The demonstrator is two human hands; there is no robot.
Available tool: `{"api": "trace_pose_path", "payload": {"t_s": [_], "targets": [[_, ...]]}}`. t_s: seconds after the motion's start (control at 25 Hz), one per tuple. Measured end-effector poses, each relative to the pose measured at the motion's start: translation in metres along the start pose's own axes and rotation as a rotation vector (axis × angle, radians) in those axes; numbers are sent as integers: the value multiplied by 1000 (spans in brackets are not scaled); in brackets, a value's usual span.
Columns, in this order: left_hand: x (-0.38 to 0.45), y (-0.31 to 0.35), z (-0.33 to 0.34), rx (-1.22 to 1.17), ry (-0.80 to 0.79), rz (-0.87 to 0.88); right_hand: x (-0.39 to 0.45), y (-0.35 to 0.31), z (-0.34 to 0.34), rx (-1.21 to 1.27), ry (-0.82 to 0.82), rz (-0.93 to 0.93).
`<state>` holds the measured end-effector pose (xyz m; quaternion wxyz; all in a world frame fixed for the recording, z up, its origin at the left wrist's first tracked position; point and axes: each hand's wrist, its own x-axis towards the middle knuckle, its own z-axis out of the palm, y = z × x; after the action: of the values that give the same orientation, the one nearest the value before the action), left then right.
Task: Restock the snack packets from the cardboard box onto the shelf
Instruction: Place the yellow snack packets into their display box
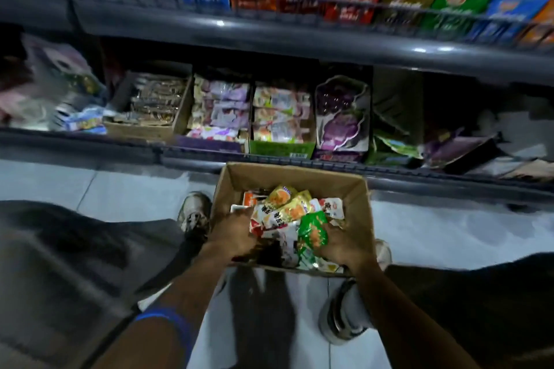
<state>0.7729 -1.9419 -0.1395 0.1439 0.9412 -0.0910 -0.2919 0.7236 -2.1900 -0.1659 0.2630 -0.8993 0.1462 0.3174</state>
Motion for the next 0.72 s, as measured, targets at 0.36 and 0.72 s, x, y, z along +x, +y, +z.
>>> {"api": "trace_pose_path", "payload": {"t_s": [0.36,0.72], "targets": [[76,-18,87,170,-211,110,75,18,29,125,95,202],[97,-8,104,501,-319,230,97,17,59,123,196,316]]}}
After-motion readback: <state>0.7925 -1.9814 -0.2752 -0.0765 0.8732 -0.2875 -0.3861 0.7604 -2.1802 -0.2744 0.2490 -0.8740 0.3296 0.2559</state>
